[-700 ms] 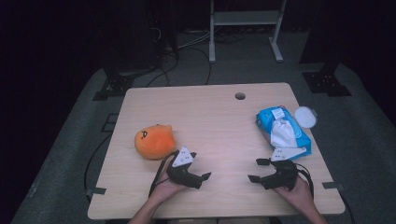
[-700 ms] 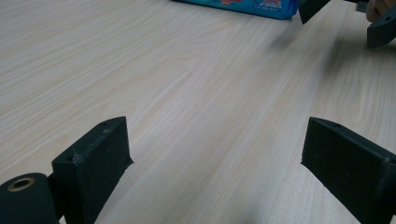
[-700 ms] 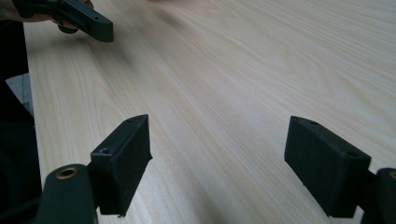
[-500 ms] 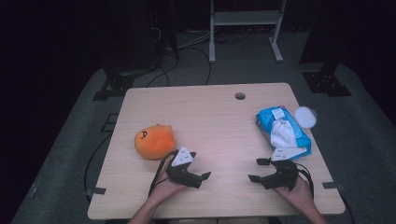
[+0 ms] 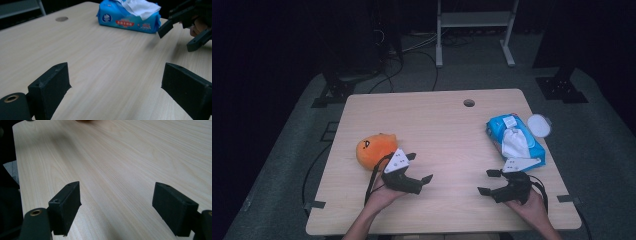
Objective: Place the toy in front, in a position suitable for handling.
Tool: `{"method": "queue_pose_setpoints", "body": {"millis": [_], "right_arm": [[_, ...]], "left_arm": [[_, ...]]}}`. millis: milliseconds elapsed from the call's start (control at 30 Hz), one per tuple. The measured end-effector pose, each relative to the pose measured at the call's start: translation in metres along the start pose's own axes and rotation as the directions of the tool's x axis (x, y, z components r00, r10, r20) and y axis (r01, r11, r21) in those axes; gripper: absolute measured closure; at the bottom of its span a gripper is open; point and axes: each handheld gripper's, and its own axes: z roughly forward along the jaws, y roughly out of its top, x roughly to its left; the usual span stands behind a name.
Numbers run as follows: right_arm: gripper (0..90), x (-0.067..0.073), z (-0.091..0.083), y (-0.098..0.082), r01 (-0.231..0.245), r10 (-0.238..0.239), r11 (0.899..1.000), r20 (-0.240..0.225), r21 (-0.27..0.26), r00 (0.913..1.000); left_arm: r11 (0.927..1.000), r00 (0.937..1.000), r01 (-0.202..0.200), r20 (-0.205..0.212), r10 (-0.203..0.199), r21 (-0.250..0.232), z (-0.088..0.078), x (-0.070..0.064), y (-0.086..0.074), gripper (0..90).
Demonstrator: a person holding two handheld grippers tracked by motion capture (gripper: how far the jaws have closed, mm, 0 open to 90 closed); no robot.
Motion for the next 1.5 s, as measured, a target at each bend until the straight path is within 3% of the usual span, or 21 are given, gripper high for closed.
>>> {"method": "queue_pose_setpoints", "body": {"millis": [200, 400, 567, 833, 967, 1200, 1267, 1500], "right_arm": [[21.4, 0.0, -0.001, -0.001, -0.005, 0.004, 1.0, 0.008, 0.004, 1.0], [21.4, -0.002, -0.003, -0.001, -0.018, 0.018, 1.0, 0.012, -0.004, 0.9998], [21.4, -0.002, -0.004, -0.002, -0.023, 0.023, 1.0, 0.014, -0.002, 0.9996], [21.4, -0.003, -0.002, -0.002, -0.023, 0.023, 1.0, 0.01, 0.004, 0.9997], [21.4, -0.002, 0.0, -0.001, -0.02, 0.02, 1.0, 0.008, 0.008, 0.9998], [21.4, 0.0, 0.001, 0.0, -0.01, 0.01, 1.0, 0.007, 0.01, 0.9999], [21.4, 0.001, 0.002, -0.001, -0.009, 0.009, 1.0, 0.006, 0.012, 0.9999], [21.4, 0.0, 0.002, -0.001, -0.012, 0.012, 1.0, 0.0, 0.017, 0.9999]], "left_arm": [[0.9991, 0.9993, -0.029, -0.024, 0.029, -0.029, -0.02, 0.01, 0.018, 7.3], [0.9971, 0.9954, -0.042, -0.089, 0.037, -0.064, -0.041, 0.029, 0.029, 7.2], [0.9971, 0.9895, -0.047, -0.14, 0.038, -0.06, -0.055, 0.05, 0.032, 7.2], [0.999, 0.9761, 0.007, -0.217, -0.017, -0.044, -0.073, 0.092, 0.014, 7.2], [0.9987, 0.9732, 0.024, -0.228, -0.033, -0.044, -0.075, 0.103, 0.008, 7.2], [0.9986, 0.9748, 0.052, -0.218, -0.049, 0.009, -0.07, 0.125, -0.01, 7.2], [0.9966, 0.9744, 0.076, -0.214, -0.068, 0.031, -0.066, 0.132, -0.018, 7.3], [0.9898, 0.9725, 0.131, -0.201, -0.118, 0.055, -0.061, 0.14, -0.035, 7.3]]}}
